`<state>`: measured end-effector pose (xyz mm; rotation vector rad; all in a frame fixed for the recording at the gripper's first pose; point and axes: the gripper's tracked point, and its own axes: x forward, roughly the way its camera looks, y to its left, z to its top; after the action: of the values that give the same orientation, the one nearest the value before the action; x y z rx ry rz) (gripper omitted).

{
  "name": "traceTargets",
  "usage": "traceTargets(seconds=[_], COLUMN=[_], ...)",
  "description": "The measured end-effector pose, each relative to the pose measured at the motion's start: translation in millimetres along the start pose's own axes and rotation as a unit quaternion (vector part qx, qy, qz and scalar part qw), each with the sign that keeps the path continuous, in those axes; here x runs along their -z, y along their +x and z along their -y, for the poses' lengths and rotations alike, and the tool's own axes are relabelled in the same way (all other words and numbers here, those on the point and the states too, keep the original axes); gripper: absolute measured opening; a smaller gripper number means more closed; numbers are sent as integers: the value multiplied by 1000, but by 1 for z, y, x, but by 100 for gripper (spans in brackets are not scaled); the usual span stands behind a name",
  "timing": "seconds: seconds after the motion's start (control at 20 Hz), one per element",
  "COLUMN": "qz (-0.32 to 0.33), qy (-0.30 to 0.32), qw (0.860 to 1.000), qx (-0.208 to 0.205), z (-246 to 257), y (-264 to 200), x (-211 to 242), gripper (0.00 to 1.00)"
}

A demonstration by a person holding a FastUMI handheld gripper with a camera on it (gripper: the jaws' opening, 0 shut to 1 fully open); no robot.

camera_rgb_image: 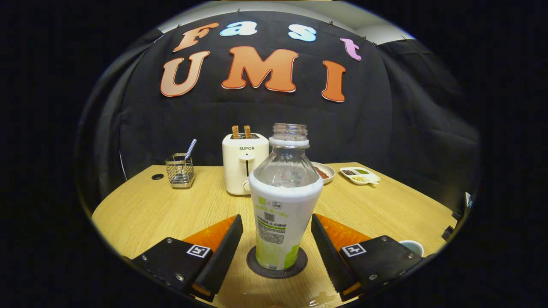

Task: Take the bottle from table, then pour the juice into the cup, finally place the bottle on the coaster

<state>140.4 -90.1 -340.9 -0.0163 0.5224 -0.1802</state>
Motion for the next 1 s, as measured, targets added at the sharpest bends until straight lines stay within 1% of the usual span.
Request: traceTargets(seconds=[0.05,0.15,0.25,0.35,0.45,0.55,0.75,0.85,1.0], qz=[3,19,44,62,87,124,182,195,214], qy=[3,9,19,15,17,19,6,-2,2], qw=[1000,1000,999,998,996,992,983,980,975], qx=[2,6,-2,7,7,2,-32,-42,-64], z=[1,3,-1,2,1,-2,-21,-27,-40], y=[-5,-19,-33,-46,-64,-89,-129,-150,-180], x=[-2,-12,-25,-36,-56,-85,-141,-164,-194], gripper=[98,98,98,98,98,98,97,97,97])
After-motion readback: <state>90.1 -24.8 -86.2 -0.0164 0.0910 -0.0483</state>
